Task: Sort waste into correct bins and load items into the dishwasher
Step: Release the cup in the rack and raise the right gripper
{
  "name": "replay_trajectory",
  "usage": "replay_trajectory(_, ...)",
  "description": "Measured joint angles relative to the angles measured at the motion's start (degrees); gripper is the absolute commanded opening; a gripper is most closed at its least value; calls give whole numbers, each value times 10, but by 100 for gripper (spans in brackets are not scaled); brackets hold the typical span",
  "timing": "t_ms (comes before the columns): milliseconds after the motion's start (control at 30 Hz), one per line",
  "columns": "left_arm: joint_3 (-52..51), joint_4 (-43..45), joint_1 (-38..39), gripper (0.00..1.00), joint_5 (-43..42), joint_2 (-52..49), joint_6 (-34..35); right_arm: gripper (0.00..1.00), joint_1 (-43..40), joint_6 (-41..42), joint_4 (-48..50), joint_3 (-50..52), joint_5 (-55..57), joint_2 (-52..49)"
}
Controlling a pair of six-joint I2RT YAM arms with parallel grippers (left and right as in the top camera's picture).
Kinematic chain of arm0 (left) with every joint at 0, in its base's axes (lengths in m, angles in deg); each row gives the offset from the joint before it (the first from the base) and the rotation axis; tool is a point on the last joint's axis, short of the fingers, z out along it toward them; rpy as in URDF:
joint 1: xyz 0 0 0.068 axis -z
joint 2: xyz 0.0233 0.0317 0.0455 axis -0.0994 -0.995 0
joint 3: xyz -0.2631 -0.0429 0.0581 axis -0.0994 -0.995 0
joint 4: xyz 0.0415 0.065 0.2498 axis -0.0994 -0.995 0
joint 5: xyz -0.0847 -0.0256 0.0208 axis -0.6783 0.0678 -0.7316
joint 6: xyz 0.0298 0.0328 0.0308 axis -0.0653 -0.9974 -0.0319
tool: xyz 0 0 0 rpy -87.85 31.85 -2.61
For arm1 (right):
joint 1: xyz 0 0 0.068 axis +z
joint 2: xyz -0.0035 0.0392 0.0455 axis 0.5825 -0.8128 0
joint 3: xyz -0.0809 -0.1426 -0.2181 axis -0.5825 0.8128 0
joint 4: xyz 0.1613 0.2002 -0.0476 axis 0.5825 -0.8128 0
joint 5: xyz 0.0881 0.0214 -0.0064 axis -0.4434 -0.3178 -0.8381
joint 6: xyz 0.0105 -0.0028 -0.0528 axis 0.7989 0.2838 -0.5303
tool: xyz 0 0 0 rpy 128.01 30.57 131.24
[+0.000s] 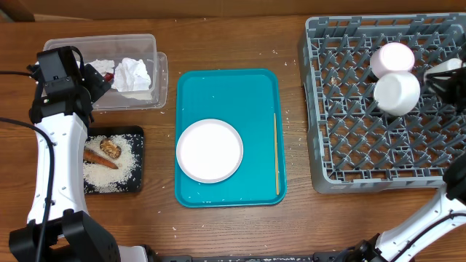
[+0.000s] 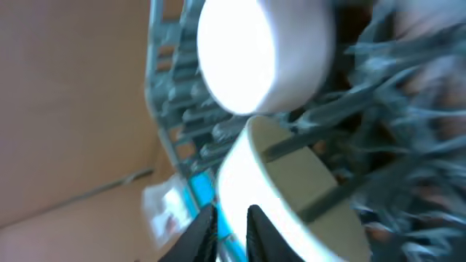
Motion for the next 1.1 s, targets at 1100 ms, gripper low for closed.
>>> replay_trajectory(1100, 0, 0, 0, 100, 0, 0, 0, 9, 213, 65, -10, 37, 482, 97)
